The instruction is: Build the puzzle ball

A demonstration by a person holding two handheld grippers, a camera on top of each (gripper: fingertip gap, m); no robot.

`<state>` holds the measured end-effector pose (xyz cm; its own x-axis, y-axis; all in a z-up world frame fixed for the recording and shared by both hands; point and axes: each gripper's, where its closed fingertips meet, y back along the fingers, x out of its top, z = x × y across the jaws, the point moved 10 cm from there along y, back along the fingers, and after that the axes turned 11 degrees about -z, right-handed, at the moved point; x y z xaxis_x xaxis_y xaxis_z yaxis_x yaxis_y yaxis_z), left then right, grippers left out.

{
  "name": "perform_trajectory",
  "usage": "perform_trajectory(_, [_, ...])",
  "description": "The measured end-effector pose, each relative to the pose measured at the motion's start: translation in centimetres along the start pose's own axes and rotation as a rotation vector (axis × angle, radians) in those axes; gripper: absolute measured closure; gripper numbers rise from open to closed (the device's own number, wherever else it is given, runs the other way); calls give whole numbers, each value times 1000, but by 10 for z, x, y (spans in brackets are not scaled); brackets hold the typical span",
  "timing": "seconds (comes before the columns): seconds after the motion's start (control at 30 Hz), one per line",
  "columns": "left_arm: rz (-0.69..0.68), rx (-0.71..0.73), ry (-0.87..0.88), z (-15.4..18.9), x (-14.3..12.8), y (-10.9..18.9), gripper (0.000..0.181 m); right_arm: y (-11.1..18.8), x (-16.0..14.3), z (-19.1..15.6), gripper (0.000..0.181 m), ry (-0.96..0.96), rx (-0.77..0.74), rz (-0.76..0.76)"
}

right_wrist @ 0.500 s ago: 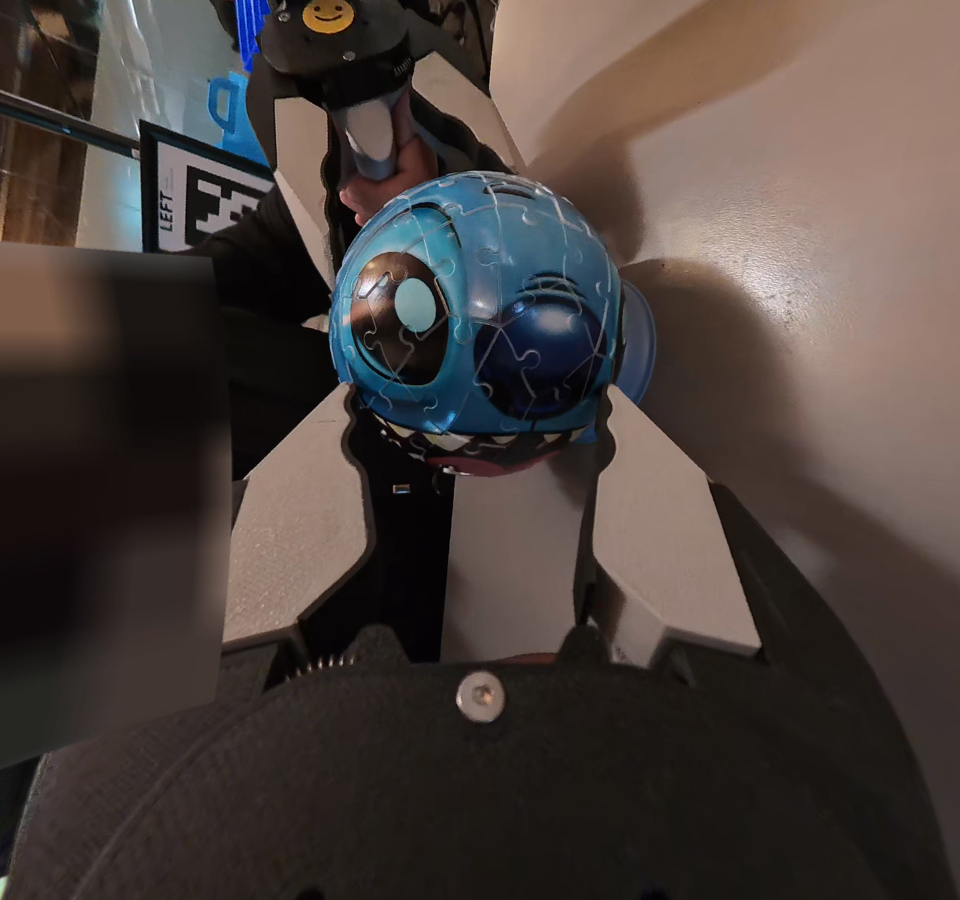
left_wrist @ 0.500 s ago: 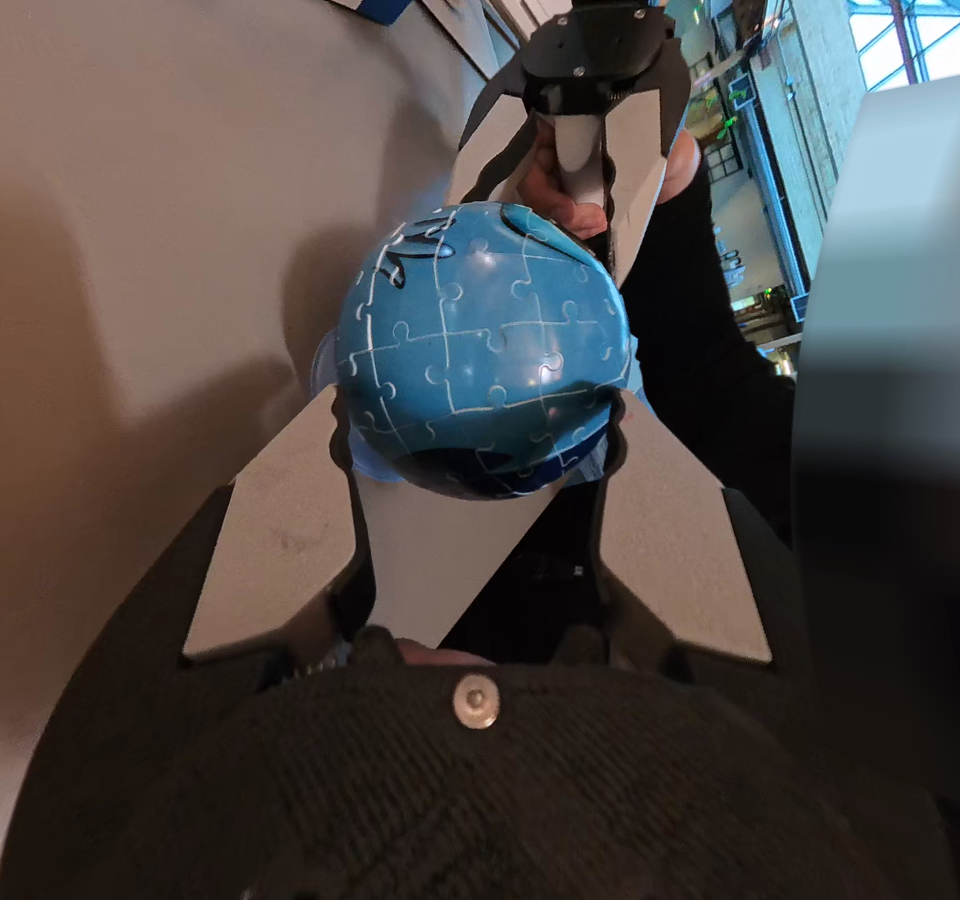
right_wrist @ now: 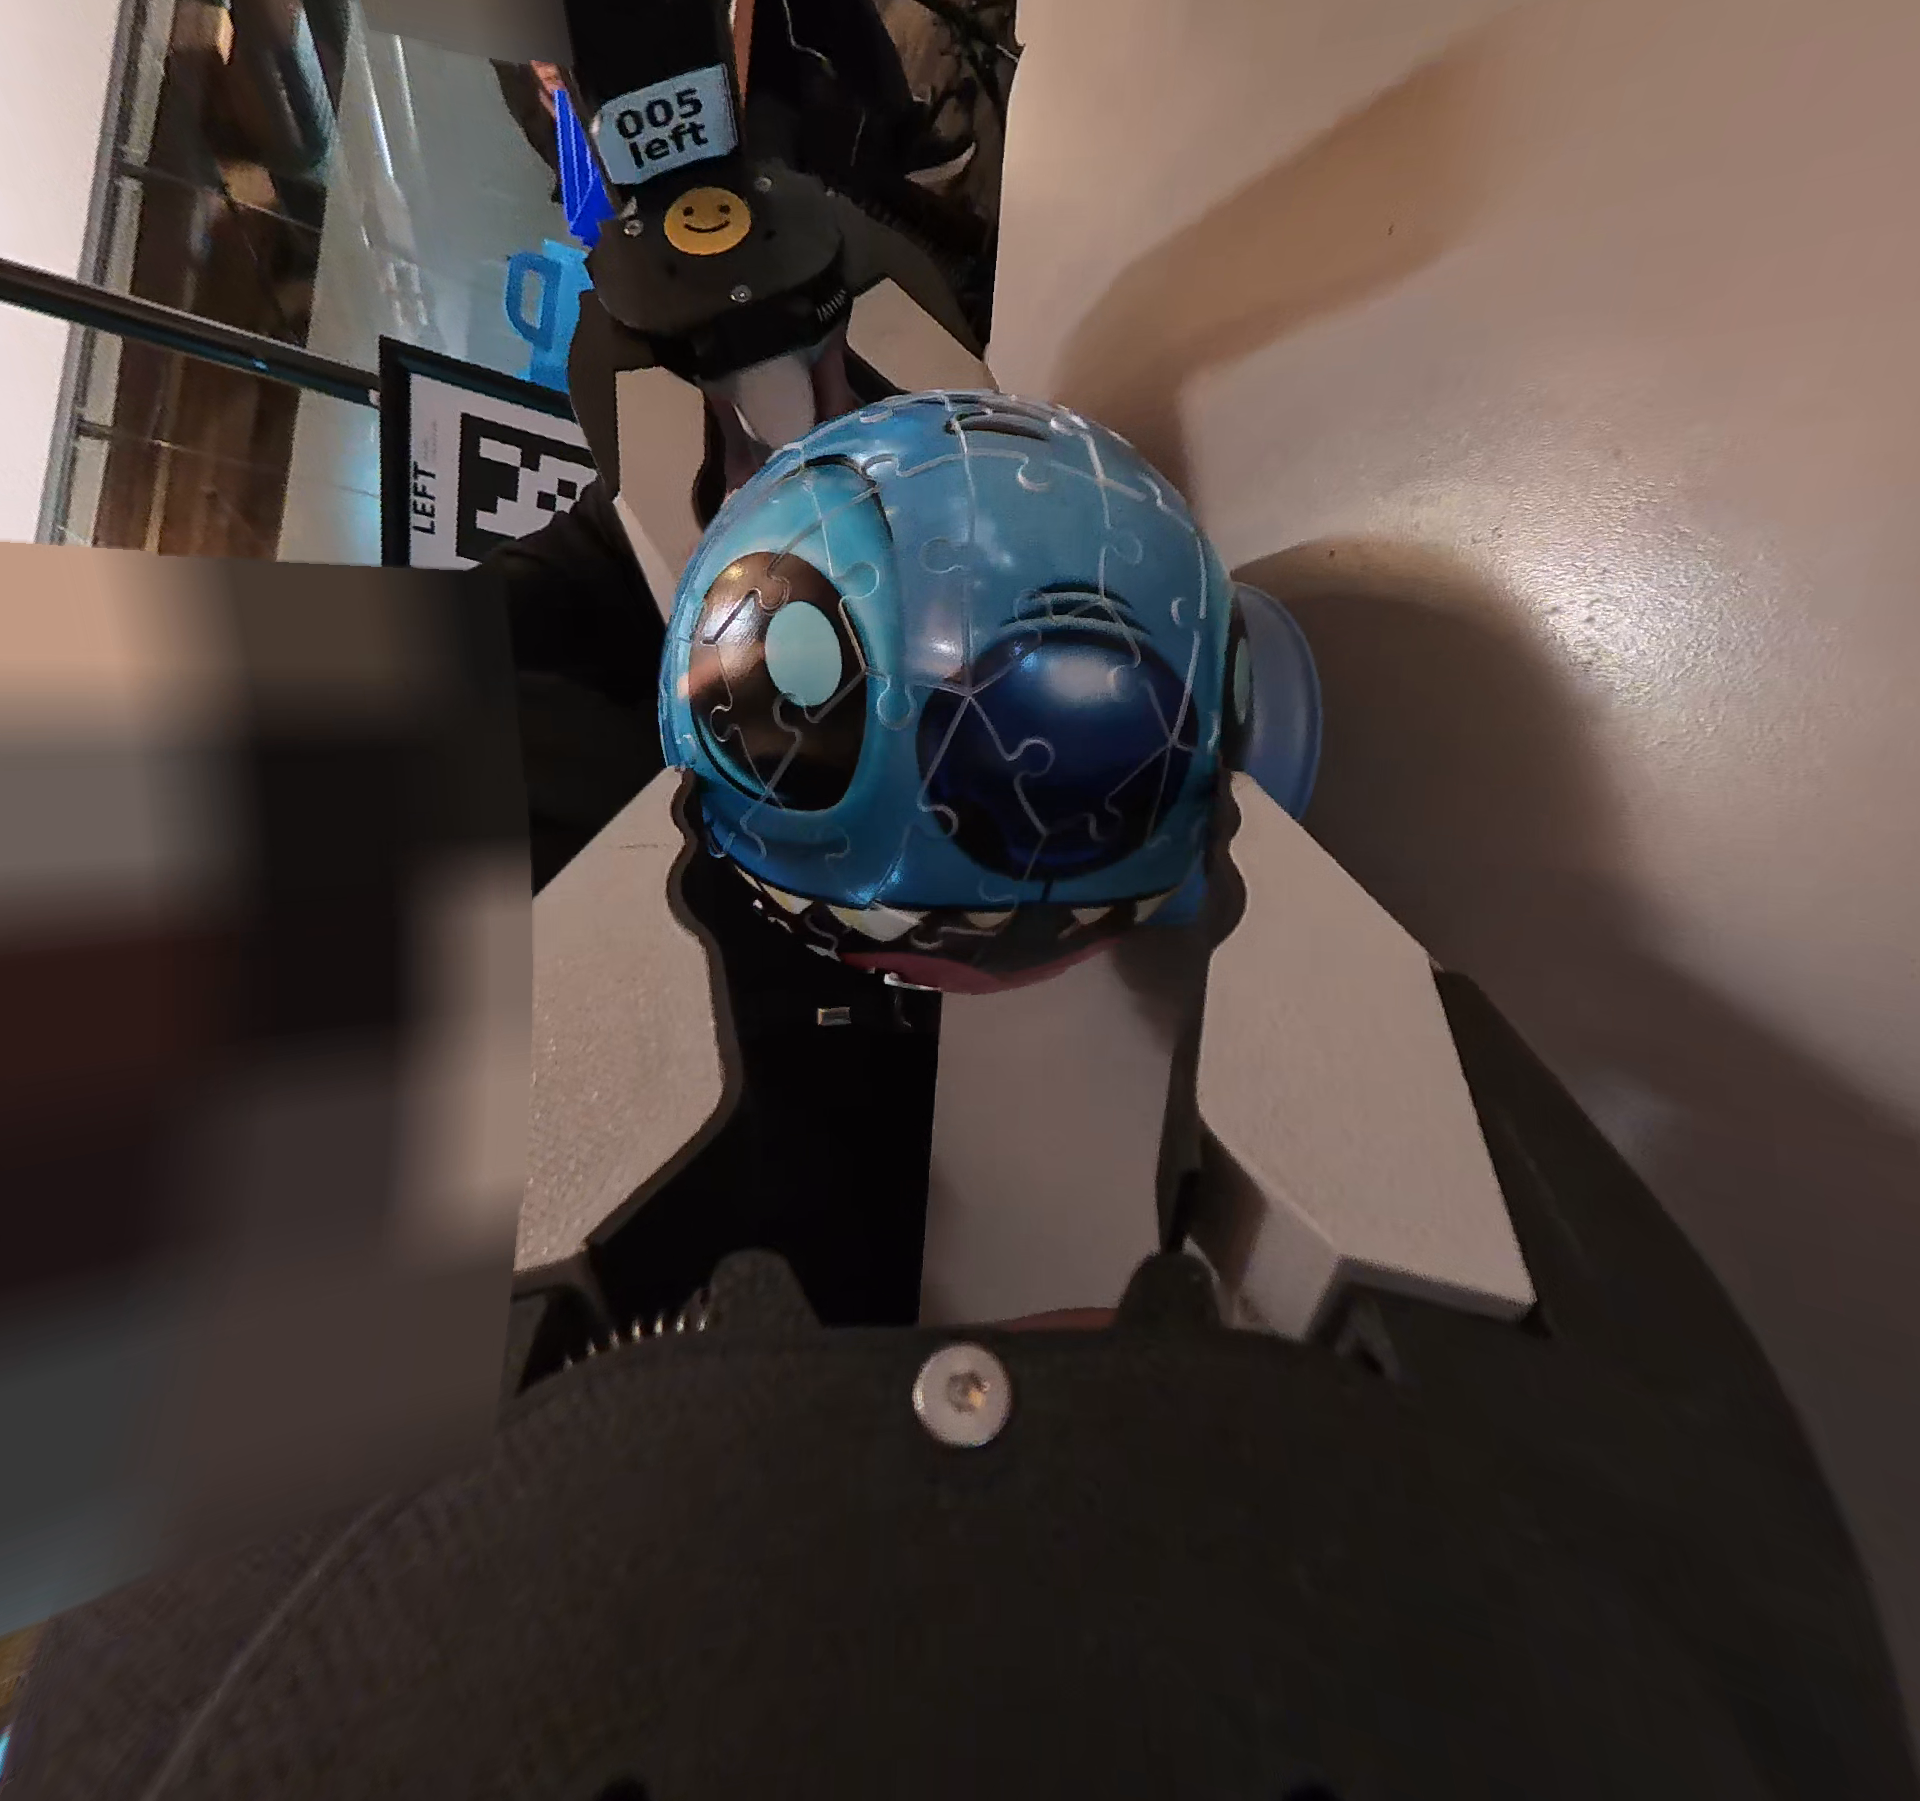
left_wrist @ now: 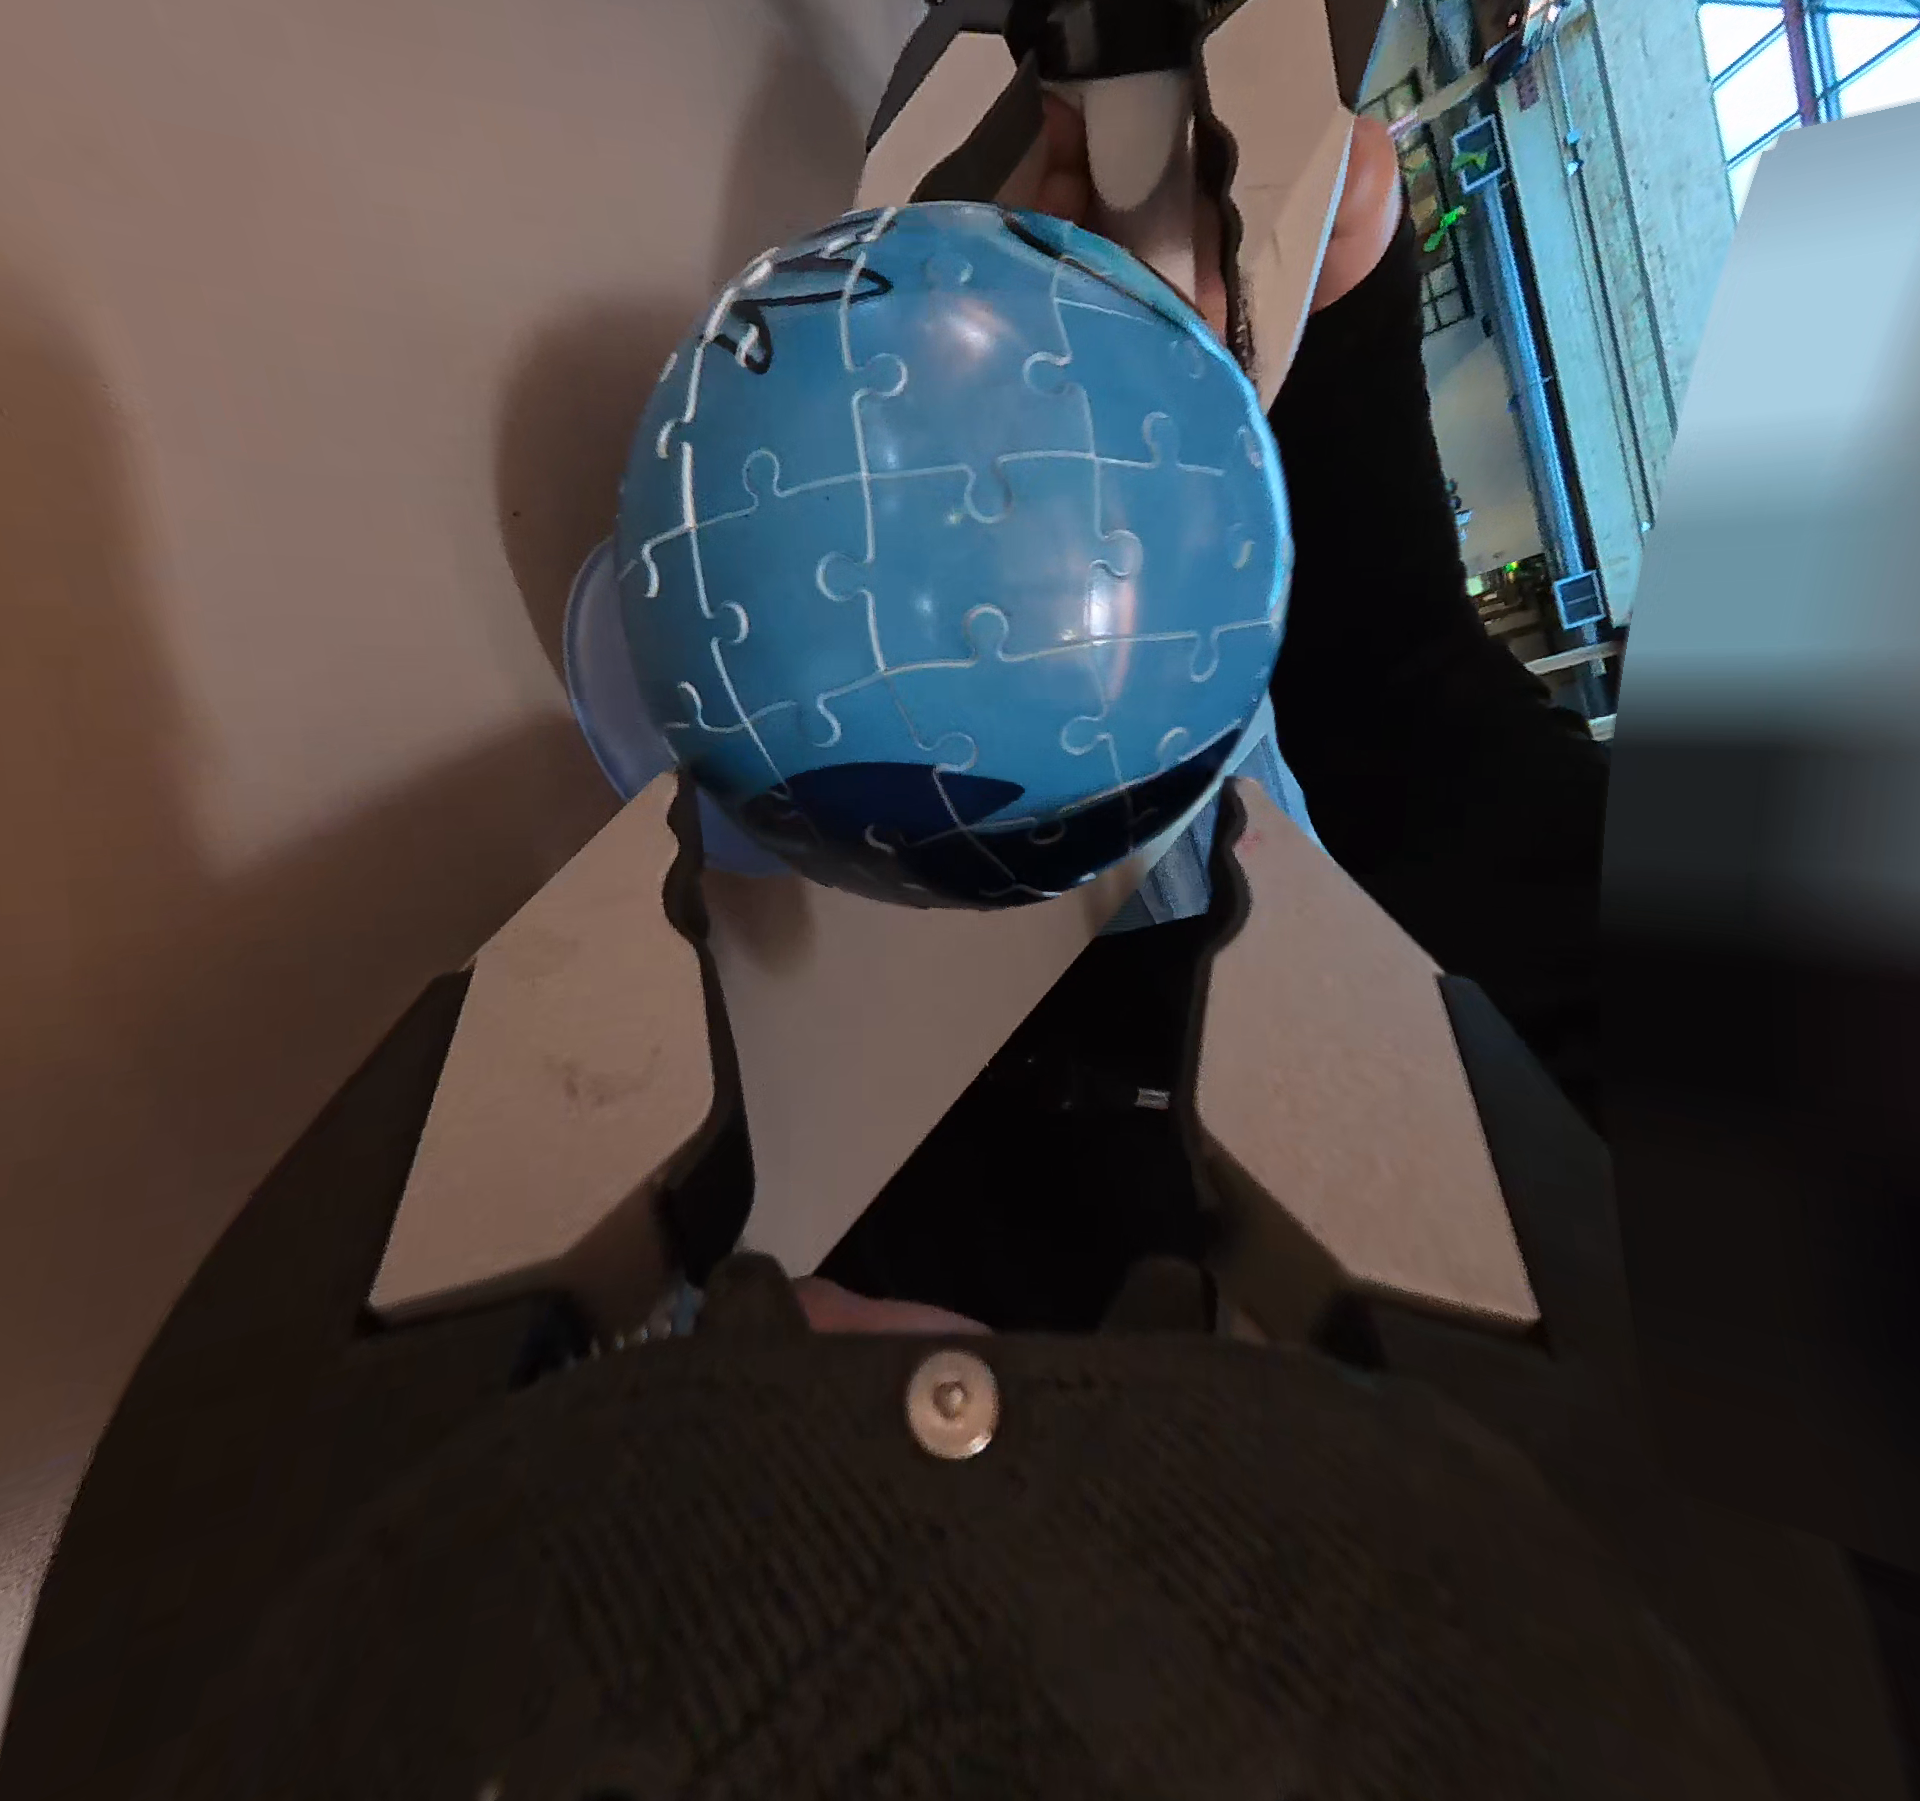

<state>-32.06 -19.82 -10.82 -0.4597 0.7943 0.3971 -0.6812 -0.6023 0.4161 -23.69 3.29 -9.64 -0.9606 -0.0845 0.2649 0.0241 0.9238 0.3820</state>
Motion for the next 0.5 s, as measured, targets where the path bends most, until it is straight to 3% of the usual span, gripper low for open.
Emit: perform_trajectory(0.5, [-12, 48, -56, -1, 10, 1, 81, -2, -5, -2, 84, 35, -32, 66])
